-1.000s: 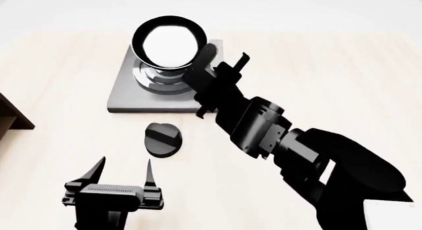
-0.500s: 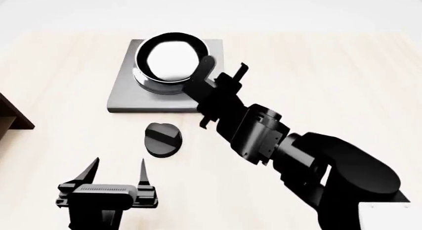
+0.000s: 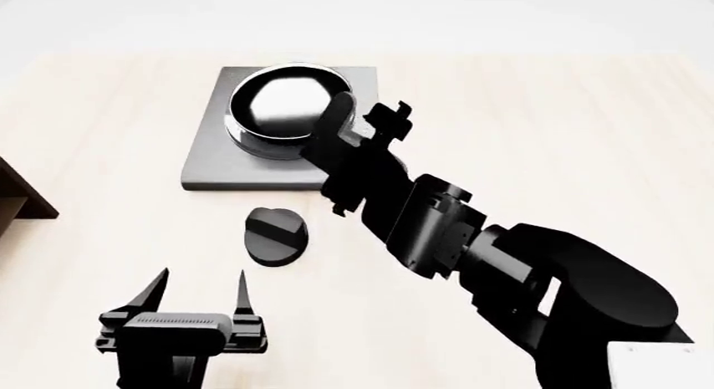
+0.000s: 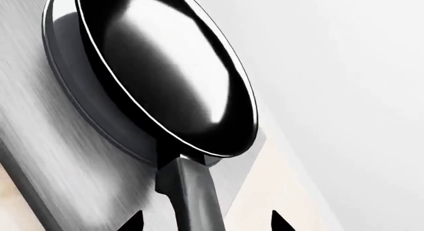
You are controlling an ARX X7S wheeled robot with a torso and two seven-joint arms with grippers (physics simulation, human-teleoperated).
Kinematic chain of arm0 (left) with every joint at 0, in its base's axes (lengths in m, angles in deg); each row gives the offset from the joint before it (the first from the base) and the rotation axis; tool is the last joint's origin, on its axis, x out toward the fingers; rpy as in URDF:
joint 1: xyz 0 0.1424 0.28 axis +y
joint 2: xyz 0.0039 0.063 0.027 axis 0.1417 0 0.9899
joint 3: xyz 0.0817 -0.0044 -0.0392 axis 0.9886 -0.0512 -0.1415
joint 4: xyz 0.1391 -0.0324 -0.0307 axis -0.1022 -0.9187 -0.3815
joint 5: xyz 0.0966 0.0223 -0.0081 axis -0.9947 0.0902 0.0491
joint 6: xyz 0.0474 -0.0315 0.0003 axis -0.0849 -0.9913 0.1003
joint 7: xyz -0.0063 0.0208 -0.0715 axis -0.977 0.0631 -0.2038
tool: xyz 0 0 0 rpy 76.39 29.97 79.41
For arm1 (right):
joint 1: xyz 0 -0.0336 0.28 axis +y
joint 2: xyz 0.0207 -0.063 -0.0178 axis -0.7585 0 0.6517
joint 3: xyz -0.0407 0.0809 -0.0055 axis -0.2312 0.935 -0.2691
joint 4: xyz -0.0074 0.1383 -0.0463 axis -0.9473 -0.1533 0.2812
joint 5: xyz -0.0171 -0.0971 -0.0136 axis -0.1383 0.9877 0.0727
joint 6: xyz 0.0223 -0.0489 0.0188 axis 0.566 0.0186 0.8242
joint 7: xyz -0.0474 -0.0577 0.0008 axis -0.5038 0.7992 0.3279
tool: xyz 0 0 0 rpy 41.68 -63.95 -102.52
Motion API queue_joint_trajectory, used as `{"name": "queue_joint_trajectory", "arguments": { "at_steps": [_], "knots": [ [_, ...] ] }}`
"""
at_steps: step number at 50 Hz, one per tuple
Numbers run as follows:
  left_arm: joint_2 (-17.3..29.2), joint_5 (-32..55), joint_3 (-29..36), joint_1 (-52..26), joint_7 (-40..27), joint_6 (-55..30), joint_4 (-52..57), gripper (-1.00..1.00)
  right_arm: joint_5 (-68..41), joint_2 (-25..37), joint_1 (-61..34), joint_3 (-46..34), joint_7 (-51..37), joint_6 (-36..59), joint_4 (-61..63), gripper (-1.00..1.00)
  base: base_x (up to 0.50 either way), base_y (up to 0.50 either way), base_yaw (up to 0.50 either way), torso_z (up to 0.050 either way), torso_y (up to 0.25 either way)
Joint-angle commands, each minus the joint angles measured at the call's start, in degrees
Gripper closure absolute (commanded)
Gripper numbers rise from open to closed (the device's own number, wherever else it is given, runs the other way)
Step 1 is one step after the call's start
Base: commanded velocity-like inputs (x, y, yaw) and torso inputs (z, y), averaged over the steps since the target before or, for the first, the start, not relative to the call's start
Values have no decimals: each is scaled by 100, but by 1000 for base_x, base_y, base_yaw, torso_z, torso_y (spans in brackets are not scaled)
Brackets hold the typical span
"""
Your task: Turn on the stove and put the frying pan on it.
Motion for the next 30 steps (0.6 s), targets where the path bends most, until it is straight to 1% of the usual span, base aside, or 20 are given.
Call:
{"name": "queue_joint_trajectory", "arguments": {
  "at_steps": [1, 13, 26, 28, 30],
  "knots": [
    [-58, -83, -6, 18, 152, 55, -37, -100, -181, -88, -55, 103, 323, -168, -110, -100, 0, 0, 0, 0, 0],
    [-38, -90, 14, -5, 126, 28, 8, -100, -1390, -88, -430, 140, 770, -173, -150, -100, 0, 0, 0, 0, 0],
    [-9, -79, 28, 8, 96, -1, 106, -100, -1343, -75, -728, 93, 713, -386, -83, -100, 0, 0, 0, 0, 0],
    [-9, -75, 36, 14, 98, 1, 106, -100, -1353, 97, -759, 77, 591, -300, 257, -100, 0, 0, 0, 0, 0],
    [-10, -77, 44, 26, 98, 15, 106, -100, -1425, 410, -796, 78, 373, -127, 857, -100, 0, 0, 0, 0, 0]
  ]
}}
